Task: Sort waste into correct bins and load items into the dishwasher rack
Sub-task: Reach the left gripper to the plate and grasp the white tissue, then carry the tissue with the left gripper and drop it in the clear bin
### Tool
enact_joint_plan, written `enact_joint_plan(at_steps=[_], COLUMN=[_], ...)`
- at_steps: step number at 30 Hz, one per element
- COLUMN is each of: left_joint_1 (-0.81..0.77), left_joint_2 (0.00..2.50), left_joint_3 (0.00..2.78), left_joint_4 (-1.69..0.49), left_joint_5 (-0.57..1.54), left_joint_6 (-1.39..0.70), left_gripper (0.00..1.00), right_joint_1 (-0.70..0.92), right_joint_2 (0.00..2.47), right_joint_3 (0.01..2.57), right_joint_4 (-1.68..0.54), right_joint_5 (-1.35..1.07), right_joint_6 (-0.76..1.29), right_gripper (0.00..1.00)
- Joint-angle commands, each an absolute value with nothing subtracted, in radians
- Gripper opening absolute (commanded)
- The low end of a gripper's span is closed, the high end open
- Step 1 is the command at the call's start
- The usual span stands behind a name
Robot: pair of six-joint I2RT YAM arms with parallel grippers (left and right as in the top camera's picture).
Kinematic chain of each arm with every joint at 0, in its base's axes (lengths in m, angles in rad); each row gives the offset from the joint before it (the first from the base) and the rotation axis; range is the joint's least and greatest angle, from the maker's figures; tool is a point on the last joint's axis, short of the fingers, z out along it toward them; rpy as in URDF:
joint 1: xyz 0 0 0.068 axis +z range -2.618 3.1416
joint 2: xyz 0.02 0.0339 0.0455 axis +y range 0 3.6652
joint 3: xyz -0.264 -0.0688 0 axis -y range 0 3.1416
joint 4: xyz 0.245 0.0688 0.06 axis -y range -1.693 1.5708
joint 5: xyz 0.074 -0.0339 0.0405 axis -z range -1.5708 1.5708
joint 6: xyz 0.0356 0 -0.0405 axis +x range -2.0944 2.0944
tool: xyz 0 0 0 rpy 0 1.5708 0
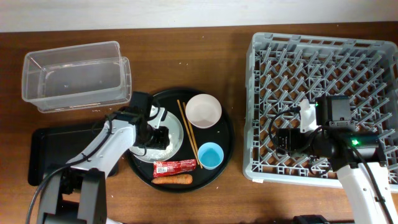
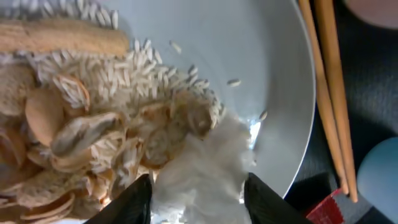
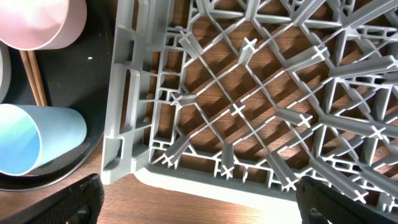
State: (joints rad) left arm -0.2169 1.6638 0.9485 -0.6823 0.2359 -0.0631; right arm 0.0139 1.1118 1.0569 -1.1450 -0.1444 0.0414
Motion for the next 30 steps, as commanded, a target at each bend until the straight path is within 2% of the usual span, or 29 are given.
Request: enact_joint_plan(at_steps=[1,6,11,13,14,18,23,25,30], left_joint_1=[-0.220,-0.220,-0.220,-0.220,-0.220,-0.220,-0.179,-0.114,0.031], left_joint_2=[1.670,1.669,1.648,1.637,1.631,1.568,1.402,1.357,1.417], left_joint_3=[0.966,0.966,0.982,0.985,0.985,0.995,1.079,1.089,1.089], left_joint_4=[-0.669,-0.669,-0.669,-0.669,-0.670,-0.678,-0.679,-0.602,-0.386], left_joint_5=[0.236,0.236,0.236,0.236,0.236,0.181,-0.147,-0.222,-0.225], left_joint_6=[-0.059,-0.059,-0.059,-0.059,-0.059,-0.059,-0.059,-0.060,-0.059], left_gripper=[0.37,0.21,0.12,0.02,0.00,0.00,0.01,0.01,0.01], right_joint_1=[0.020,0.020,0.020,0.020,0.019,0.020,0.020,0.020,0.020], right_joint_2=[1.112,1.112,1.112,1.112,1.112,1.112,1.112,1.112,1.112], right_joint_3=[1.074,1.074,1.074,1.074,1.074,1.074,1.074,1.074,1.074], right_joint_4=[-1.145,-1.145,-1.145,-1.145,-1.145,-1.145,-1.145,-1.145,-1.145], right_joint_5=[-0.146,-0.146,-0.146,-0.146,-0.146,-0.146,-0.146,-0.146,-0.146], right_joint_6=[0.035,0.035,0.035,0.035,0.035,0.035,0.035,0.035,0.035], right_gripper=[0.98,0.98,0.98,0.98,0.98,0.99,0.98,0.98,0.98])
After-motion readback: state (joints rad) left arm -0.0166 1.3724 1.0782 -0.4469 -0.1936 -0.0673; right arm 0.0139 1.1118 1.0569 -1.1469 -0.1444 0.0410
